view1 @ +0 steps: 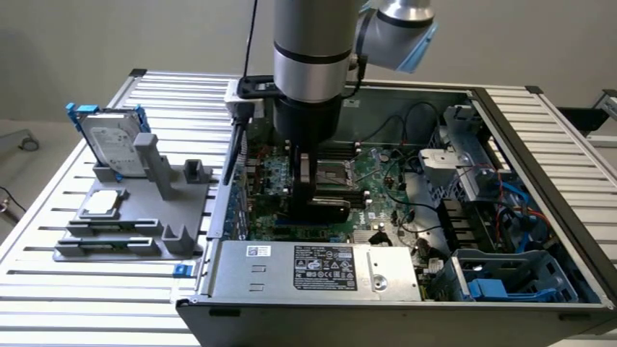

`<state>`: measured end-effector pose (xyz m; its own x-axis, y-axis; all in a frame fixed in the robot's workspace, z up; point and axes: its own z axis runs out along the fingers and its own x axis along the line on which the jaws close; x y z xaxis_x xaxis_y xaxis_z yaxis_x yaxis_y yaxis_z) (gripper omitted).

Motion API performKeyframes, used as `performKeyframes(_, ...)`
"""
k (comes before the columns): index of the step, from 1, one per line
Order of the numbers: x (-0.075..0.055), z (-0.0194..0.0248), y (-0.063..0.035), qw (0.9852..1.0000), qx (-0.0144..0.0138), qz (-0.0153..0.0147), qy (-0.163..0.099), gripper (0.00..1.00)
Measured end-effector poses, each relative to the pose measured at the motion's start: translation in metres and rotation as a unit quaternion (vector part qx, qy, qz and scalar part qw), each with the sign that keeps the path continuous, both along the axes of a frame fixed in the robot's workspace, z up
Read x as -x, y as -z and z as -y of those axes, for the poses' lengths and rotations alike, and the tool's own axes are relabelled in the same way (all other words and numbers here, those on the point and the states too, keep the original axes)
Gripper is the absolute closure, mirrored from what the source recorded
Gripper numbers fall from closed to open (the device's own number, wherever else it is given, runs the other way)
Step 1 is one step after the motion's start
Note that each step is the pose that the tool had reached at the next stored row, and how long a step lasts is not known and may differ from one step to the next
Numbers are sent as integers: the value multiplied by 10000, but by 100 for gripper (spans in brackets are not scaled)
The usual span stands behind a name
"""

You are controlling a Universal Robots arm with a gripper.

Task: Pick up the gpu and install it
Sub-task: 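Insert the gpu into the slot, then press down on the gpu until it lock into place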

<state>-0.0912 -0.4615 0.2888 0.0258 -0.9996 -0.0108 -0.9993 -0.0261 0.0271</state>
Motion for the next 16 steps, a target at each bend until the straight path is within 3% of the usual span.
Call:
performKeyframes(2,0,0,-59,10000,1,-3,0,48)
performKeyframes(5,0,0,-87,10000,0,-6,0,57)
performKeyframes(11,0,0,-88,10000,1,-7,0,86)
performKeyframes(16,0,0,-88,10000,1,-8,0,89)
